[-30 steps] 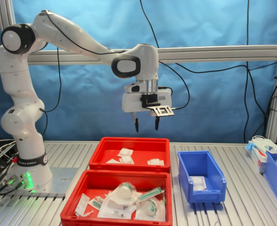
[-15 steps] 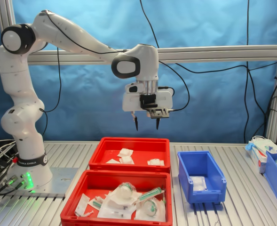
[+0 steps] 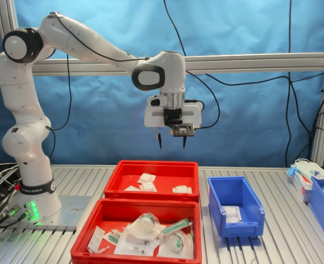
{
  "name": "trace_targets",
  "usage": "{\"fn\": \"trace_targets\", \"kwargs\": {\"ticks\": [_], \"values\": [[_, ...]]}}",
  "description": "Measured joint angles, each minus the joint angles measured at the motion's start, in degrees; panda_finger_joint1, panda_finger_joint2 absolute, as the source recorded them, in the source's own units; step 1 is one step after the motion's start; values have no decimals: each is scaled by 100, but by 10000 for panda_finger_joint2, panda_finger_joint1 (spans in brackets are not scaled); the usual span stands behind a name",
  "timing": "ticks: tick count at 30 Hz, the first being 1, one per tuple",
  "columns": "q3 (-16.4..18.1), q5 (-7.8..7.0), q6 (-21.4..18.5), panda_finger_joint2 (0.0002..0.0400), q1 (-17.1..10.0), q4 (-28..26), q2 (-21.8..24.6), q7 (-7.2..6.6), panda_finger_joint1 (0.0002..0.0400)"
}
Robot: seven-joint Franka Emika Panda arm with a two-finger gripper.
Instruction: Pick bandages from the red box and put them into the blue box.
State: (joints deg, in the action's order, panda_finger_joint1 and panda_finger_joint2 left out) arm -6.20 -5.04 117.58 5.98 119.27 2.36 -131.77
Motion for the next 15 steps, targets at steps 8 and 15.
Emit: {"fn": "trace_targets", "kwargs": {"ticks": [8,15], "values": [[0,21,-17,400,162,1,0,-167,400],[0,28,-24,400,370,9,0,-275,400]]}}
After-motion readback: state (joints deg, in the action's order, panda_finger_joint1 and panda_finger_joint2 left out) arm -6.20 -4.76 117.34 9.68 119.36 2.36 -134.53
